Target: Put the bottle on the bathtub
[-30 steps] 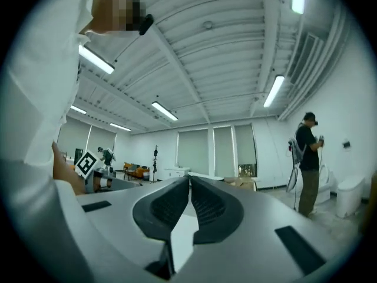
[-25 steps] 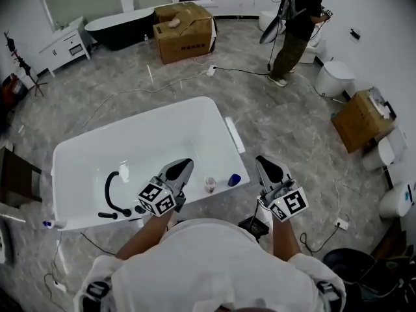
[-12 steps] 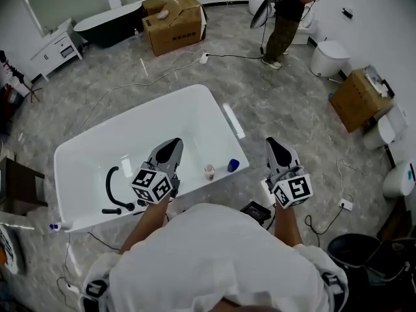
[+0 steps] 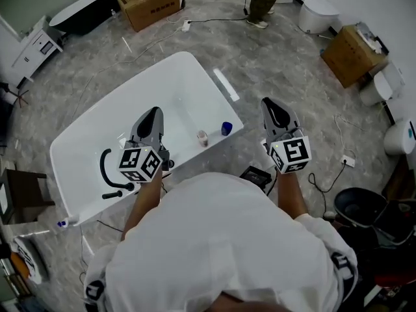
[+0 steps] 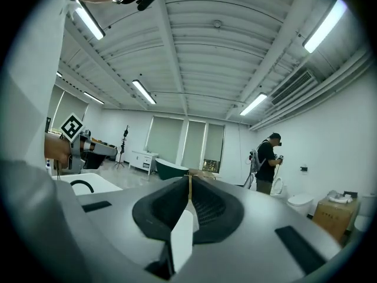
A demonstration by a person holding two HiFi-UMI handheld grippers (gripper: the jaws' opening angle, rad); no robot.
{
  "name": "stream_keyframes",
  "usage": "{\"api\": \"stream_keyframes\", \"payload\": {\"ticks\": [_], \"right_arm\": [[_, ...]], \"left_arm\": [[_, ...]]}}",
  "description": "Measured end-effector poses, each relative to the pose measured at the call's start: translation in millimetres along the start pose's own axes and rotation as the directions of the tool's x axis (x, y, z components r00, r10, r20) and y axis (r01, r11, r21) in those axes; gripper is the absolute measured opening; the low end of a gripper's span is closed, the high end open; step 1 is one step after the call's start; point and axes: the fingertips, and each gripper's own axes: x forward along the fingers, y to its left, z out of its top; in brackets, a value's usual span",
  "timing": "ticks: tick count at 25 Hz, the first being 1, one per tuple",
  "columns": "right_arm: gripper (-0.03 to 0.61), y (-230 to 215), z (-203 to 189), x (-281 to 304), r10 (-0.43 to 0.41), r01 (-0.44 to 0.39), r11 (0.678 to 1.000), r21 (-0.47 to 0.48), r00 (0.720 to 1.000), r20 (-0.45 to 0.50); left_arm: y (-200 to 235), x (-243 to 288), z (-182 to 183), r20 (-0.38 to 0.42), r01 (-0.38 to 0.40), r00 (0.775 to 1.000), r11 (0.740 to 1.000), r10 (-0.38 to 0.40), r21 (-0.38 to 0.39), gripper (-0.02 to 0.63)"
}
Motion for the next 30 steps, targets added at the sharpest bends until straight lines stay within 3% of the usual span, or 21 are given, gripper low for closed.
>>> {"api": "stream_keyframes", "payload": {"ticks": [6, 9, 12, 16, 22, 30], "right_arm": [[0.023, -15, -15, -19, -0.041, 0.041, 0.999, 0.018, 0.999, -0.009], [0.023, -5, -28, -33, -0.058, 0.056, 0.996, 0.075, 0.998, 0.019], [0.023, -6, -42, -51, -0.085, 0.084, 0.991, 0.105, 0.996, 0.003], [0.023, -13, -56, -66, -0.065, 0.068, 0.991, 0.113, 0.997, -0.03], [0.023, -25, -91, -91, -0.025, 0.045, 0.97, 0.237, 0.996, -0.088], [0.023, -60, -127, -135, -0.014, 0.05, 0.959, 0.279, 0.991, -0.133]], "left_arm": [[-23, 10, -7, 0.011, 0.109, 0.994, 0.994, -0.109, -0.011, 0.025], [-30, -1, -14, 0.011, 0.168, 0.986, 0.985, -0.167, -0.043, 0.025], [-48, 0, -23, -0.019, 0.219, 0.975, 0.975, -0.22, -0.023, 0.025], [-70, 16, -36, -0.063, 0.27, 0.96, 0.962, -0.272, -0.03, 0.025], [-118, 28, -62, -0.128, 0.357, 0.924, 0.933, -0.359, -0.038, 0.025], [-180, 46, -98, -0.166, 0.396, 0.9, 0.915, -0.404, -0.079, 0.025]]}}
